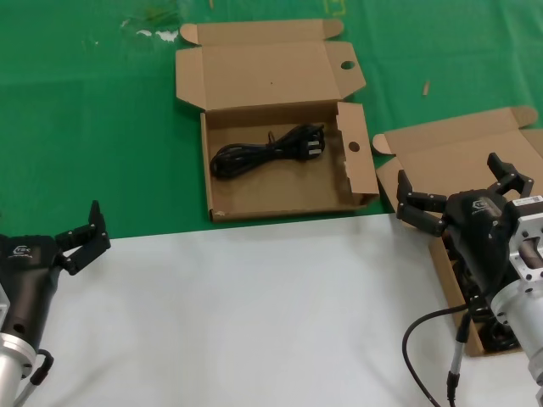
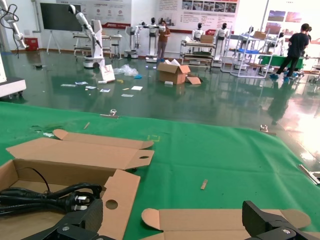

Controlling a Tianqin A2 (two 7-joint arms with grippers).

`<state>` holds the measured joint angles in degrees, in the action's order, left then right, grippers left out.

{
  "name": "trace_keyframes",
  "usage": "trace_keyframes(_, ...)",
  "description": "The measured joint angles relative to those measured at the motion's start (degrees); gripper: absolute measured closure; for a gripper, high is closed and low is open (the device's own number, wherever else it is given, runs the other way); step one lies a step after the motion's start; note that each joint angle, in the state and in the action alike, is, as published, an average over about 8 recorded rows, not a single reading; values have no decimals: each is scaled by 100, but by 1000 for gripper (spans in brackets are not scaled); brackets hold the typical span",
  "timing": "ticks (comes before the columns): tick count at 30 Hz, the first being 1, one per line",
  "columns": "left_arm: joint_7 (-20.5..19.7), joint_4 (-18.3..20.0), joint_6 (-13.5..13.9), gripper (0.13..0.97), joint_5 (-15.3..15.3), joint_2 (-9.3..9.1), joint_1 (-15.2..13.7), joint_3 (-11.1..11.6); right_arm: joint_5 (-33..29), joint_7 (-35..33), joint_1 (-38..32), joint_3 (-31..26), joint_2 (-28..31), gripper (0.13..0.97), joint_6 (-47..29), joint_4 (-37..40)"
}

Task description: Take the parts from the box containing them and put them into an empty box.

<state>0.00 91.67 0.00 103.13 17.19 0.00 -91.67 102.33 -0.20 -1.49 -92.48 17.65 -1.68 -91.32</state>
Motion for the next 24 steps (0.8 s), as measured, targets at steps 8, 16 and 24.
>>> trace_keyframes(8,0,0,0,132,0,0,0,0,0,0,0,0,0,129,0,0)
trace_keyframes(16,0,0,0,132,0,0,0,0,0,0,0,0,0,129,0,0)
trace_keyframes(24,0,0,0,132,0,0,0,0,0,0,0,0,0,129,0,0)
